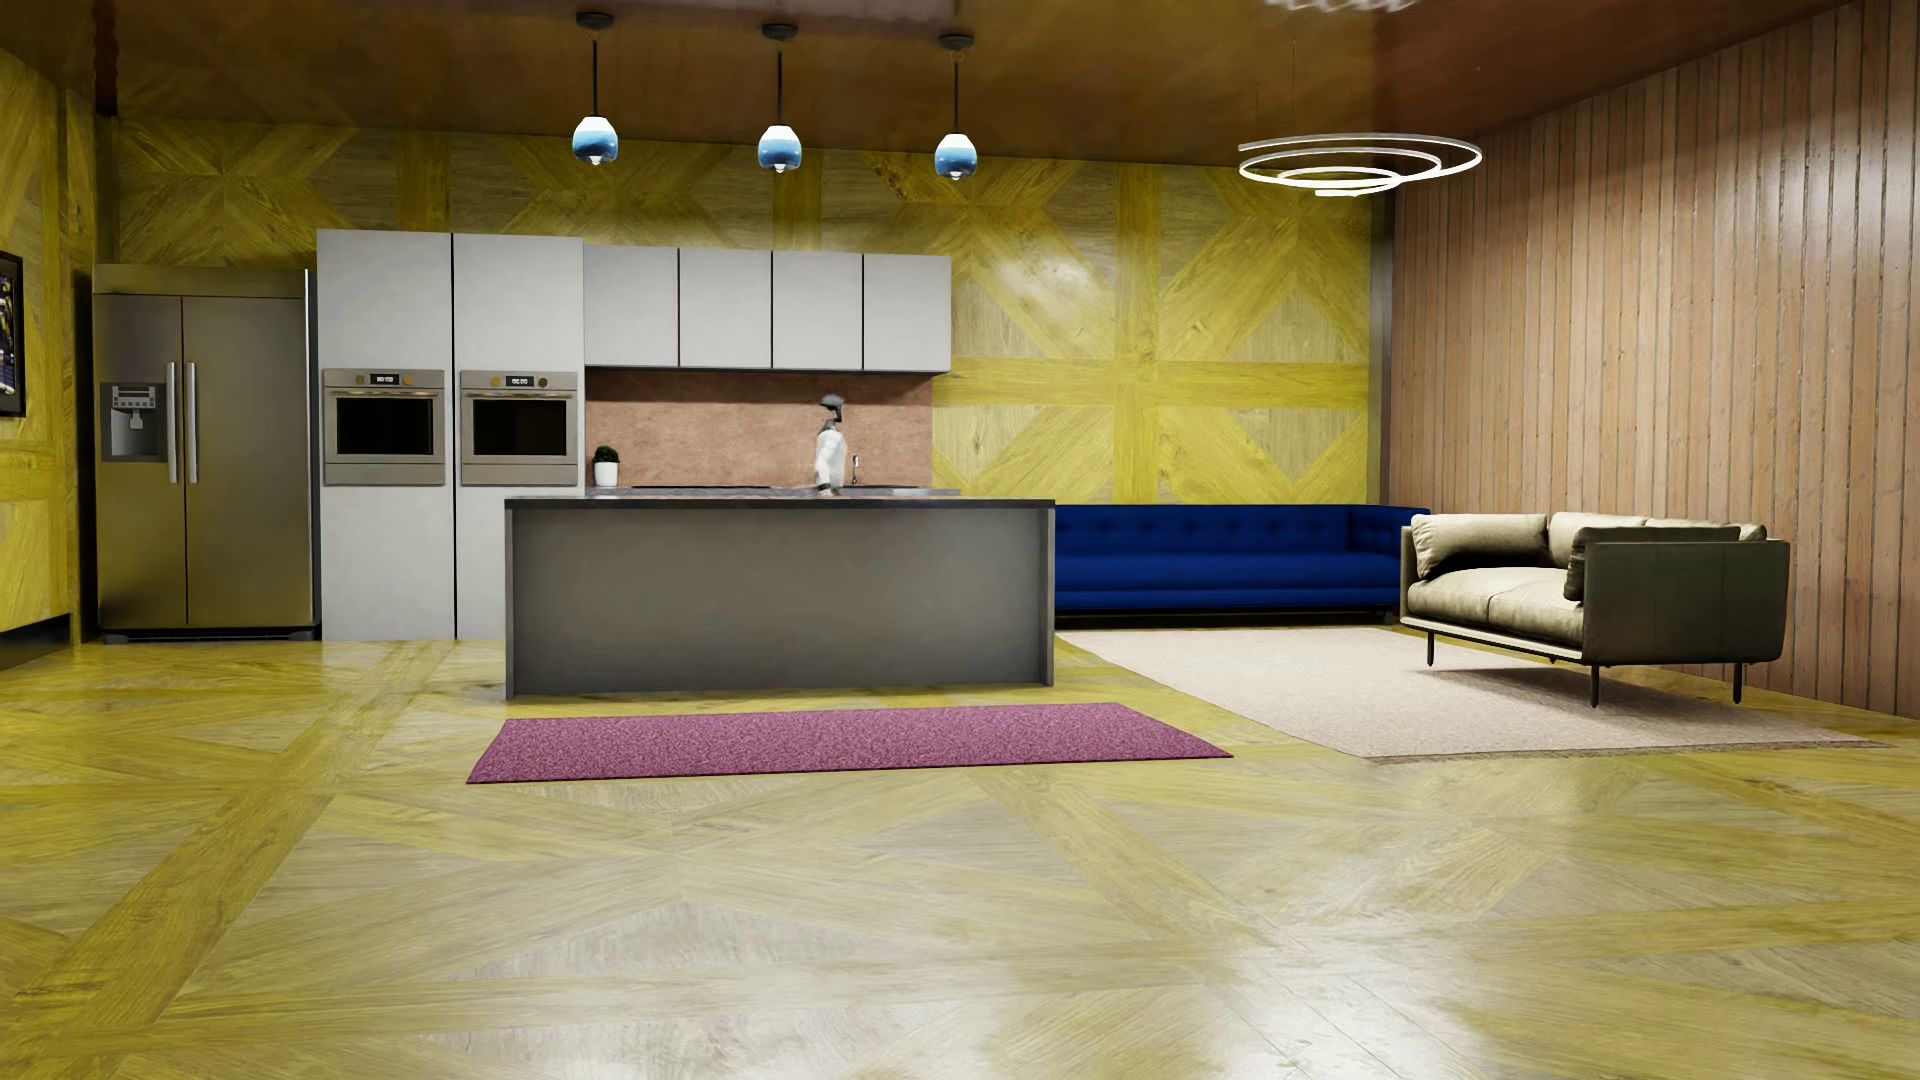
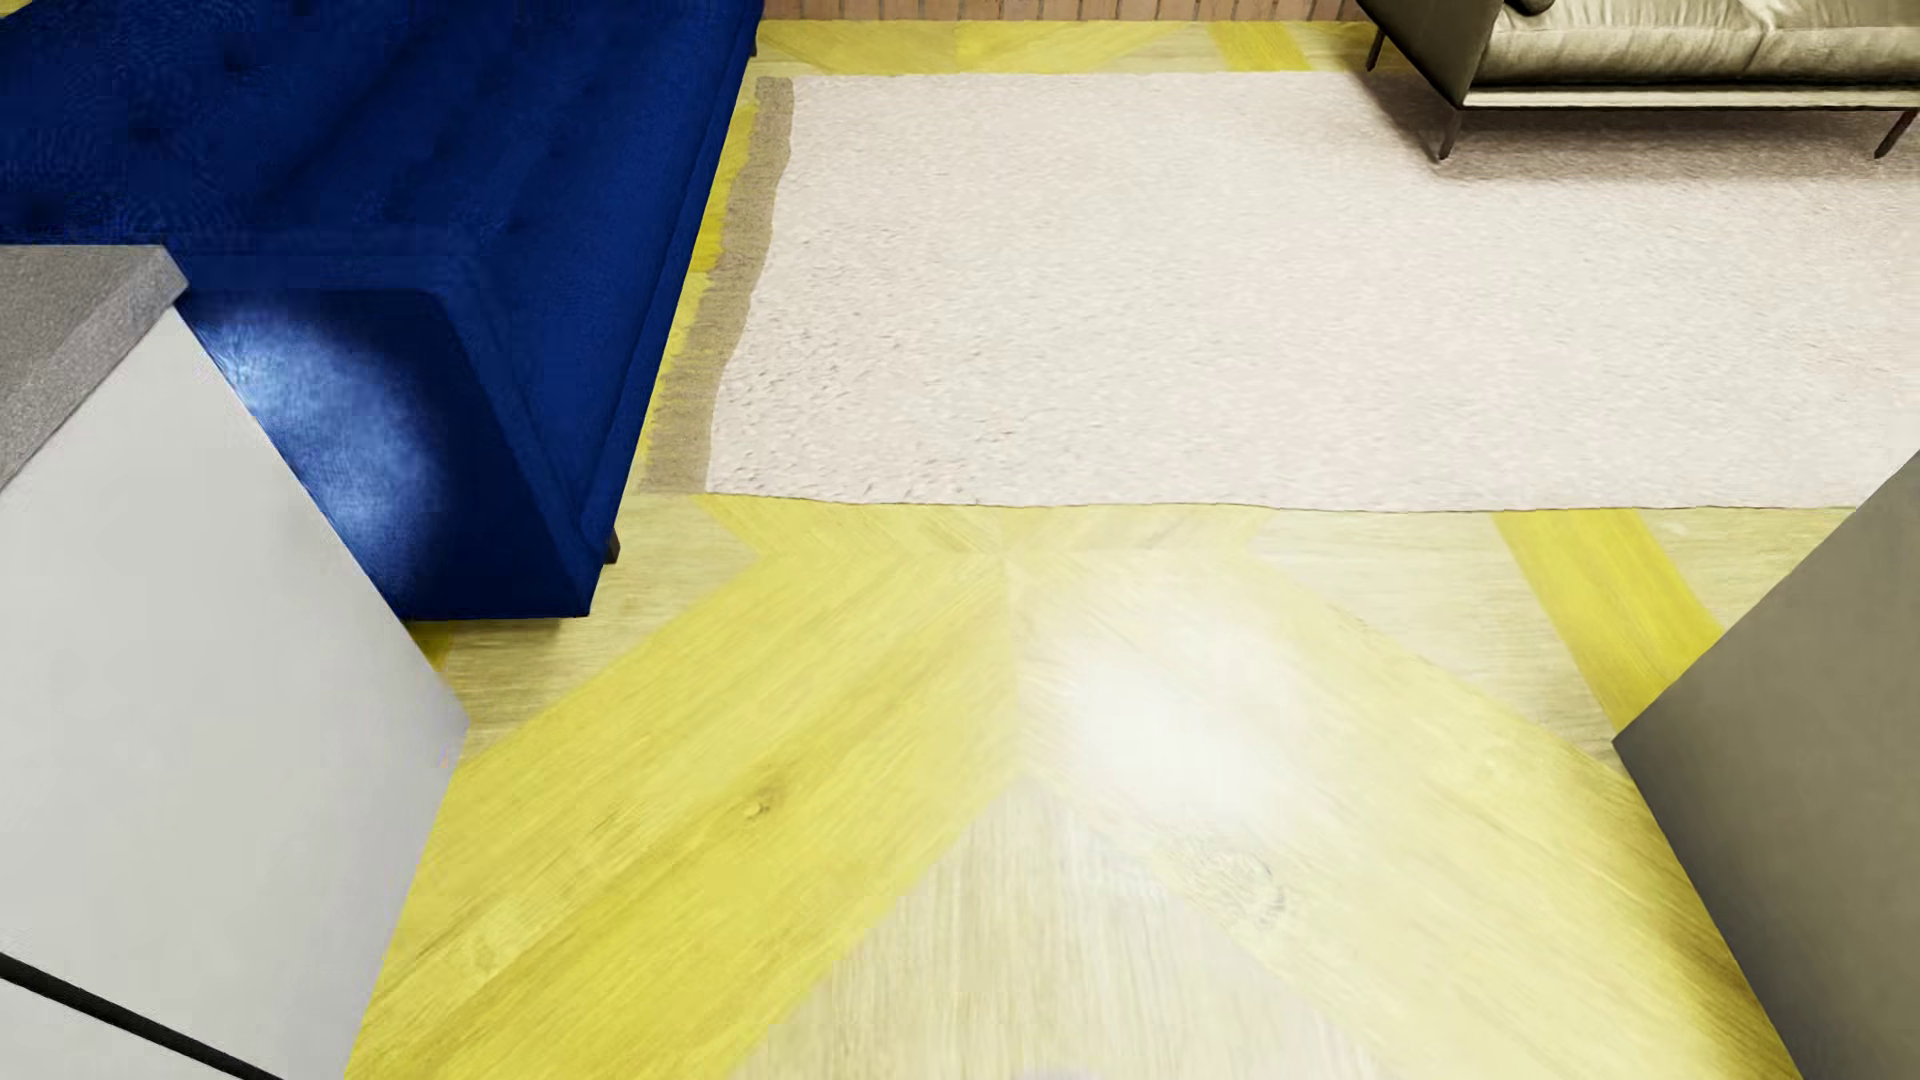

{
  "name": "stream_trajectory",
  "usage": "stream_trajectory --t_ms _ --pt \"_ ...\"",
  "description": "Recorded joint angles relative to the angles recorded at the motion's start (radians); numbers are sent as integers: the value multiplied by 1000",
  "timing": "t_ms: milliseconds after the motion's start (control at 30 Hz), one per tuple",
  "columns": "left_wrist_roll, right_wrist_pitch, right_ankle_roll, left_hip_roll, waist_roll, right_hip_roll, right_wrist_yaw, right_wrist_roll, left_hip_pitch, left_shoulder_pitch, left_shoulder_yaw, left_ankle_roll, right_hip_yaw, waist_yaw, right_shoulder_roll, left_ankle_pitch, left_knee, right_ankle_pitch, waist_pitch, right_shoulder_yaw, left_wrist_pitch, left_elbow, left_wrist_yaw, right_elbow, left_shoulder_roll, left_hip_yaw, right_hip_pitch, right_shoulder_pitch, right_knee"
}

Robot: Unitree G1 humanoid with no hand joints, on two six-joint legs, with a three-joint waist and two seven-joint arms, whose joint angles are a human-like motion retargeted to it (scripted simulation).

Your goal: Walk to the sofa

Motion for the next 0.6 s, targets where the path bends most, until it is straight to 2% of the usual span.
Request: stream_trajectory --t_ms 67,100,133,167,200,233,267,300,367,400,467,533,567,600 --pt "0 0 0 27 6 -22 0 0 151 -48 45 0 0 -76 -15 -180 -21 36 -23 3 0 -100 0 46 17 0 -85 37 -367" --pt "0 0 0 30 1 -35 0 0 196 -78 67 0 0 -100 -18 -221 -13 95 -41 5 0 -132 0 72 22 0 -103 51 -544" --pt "0 0 0 34 -6 -40 0 0 229 -101 90 0 0 -110 -18 -223 -19 336 -56 9 0 -154 0 98 25 0 -120 63 -765" --pt "0 0 0 40 -11 -35 0 0 257 -112 109 0 0 -105 -18 -175 -17 414 -62 9 0 -165 0 124 23 0 -151 73 -817" --pt "0 0 0 62 -11 -18 0 0 286 -103 130 0 0 -97 -18 -78 33 95 -53 19 0 -164 0 153 16 0 -175 75 -544" --pt "0 0 0 96 -3 4 0 0 272 -84 145 0 0 -85 -17 59 159 -7 -52 21 0 -133 0 176 -1 0 -197 73 -418" --pt "0 0 0 136 7 38 0 0 210 -66 143 0 0 -67 -12 188 365 -12 -45 16 0 -68 0 188 -20 0 -202 62 -301" --pt "0 0 0 157 5 86 0 0 119 -50 121 0 0 -46 -10 244 623 -54 -24 36 0 8 0 185 -26 0 -153 33 -239" --pt "0 0 0 145 -26 169 0 0 -138 -24 14 0 0 35 1 195 1044 -52 -11 53 0 122 0 81 -15 0 14 -14 -318" --pt "0 0 0 126 -50 185 0 0 -247 9 -19 0 0 99 9 199 1087 -17 -8 36 0 157 0 6 -16 0 127 -27 -390" --pt "0 0 0 89 -79 181 0 0 -436 84 -53 0 0 223 23 321 880 56 -12 7 0 192 0 -118 -26 0 335 -67 -534" --pt "0 0 0 96 -82 134 0 0 -552 153 -68 0 0 323 21 462 463 121 -17 -4 0 186 0 -224 -38 0 501 -111 -625" --pt "0 0 0 112 -67 107 0 0 -594 180 -69 0 0 342 10 418 269 148 -27 -9 0 180 0 -281 -48 0 572 -131 -646" --pt "0 0 0 134 -48 80 0 0 -633 194 -68 0 0 355 -8 251 115 190 -41 -21 0 179 0 -343 -61 0 625 -143 -652"
